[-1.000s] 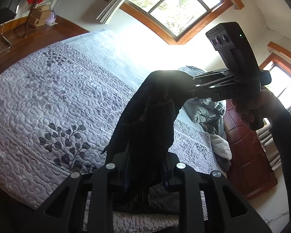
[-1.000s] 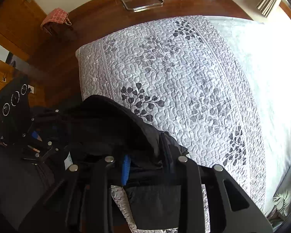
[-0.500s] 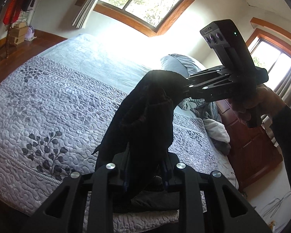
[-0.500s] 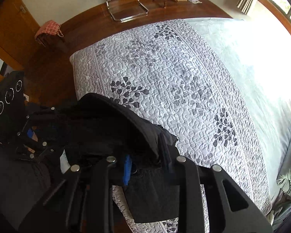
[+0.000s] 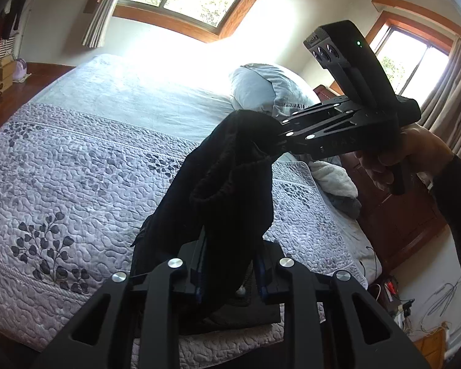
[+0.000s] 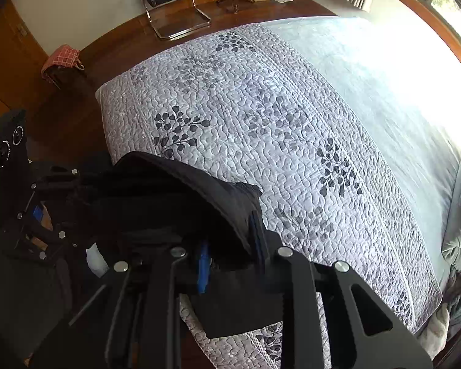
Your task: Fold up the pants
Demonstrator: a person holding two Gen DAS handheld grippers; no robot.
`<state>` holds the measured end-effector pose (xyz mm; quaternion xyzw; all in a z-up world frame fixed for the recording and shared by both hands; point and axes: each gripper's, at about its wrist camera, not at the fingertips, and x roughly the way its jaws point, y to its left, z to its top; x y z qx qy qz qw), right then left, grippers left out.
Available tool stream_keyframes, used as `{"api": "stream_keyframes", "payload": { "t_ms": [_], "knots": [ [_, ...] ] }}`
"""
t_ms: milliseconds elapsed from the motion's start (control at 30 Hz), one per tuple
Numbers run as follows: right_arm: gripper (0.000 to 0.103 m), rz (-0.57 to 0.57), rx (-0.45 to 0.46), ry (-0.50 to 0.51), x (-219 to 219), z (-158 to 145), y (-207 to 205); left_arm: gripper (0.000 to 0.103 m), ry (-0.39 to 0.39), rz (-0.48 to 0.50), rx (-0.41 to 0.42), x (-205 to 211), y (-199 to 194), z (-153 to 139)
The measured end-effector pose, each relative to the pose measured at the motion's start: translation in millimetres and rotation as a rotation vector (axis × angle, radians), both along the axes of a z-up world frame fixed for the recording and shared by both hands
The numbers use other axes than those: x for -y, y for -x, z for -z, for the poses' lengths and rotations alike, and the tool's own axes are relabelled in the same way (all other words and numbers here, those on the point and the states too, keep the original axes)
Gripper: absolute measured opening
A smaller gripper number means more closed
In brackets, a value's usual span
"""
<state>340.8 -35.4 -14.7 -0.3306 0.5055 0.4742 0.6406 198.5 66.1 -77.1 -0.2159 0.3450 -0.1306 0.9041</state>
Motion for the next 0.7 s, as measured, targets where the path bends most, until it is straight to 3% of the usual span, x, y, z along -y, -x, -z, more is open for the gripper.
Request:
{"api": "stream_keyframes", "payload": {
  "t_ms": [700],
  "knots": [
    [0.019,0.093,-0.012,0.017,107.8,40.1,-2.1,0.025,-0.077,0.150,-0.055,99.9,-14.5,29.7]
  ]
}}
